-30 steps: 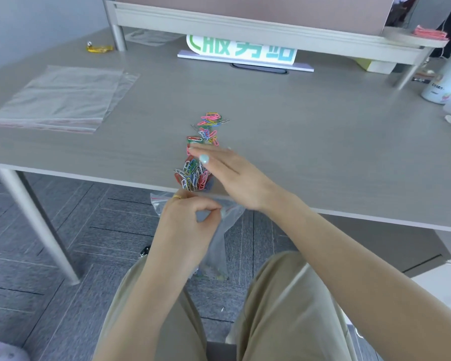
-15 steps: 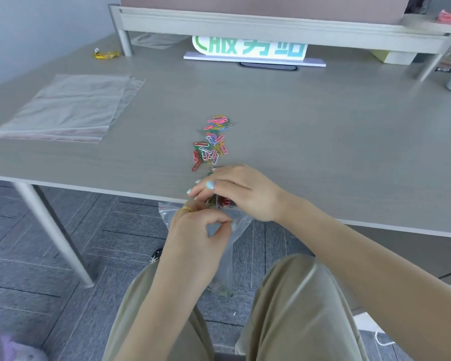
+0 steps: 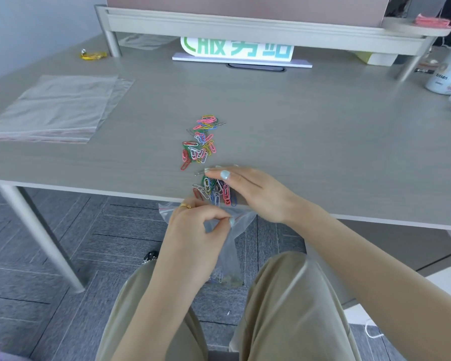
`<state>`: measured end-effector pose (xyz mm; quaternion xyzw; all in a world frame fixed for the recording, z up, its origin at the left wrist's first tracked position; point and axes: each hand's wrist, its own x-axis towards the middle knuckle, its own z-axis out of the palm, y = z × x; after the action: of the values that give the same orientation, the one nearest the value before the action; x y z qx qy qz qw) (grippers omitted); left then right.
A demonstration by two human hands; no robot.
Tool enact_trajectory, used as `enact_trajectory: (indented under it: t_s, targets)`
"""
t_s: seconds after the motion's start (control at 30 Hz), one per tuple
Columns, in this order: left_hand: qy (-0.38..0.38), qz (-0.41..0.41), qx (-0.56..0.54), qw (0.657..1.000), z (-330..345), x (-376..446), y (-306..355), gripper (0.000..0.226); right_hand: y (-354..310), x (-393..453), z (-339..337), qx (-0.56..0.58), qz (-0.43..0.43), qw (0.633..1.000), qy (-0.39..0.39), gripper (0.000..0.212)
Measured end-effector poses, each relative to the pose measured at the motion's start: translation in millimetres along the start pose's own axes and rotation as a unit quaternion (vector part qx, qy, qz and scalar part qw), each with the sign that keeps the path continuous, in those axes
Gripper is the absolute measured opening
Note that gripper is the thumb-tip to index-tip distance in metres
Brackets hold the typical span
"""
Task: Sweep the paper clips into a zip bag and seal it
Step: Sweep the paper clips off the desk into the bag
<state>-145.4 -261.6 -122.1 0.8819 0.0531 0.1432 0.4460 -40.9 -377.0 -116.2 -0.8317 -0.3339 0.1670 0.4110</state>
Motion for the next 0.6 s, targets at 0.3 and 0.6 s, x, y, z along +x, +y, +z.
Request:
enact_trajectory:
  t_s: [0.3,0.6]
  targets:
    - [0.023,0.013,0.022,0.999,-1,-1,-1,0.009,12,-28,-7,-0.344,-0.009,0.939,-0.023,0.067]
    - [0.024,0.023,0.022,0.999,-2,0,-1,0.01,7,-44,8,-0.366,-0.089,0.926,-0.018,0.069]
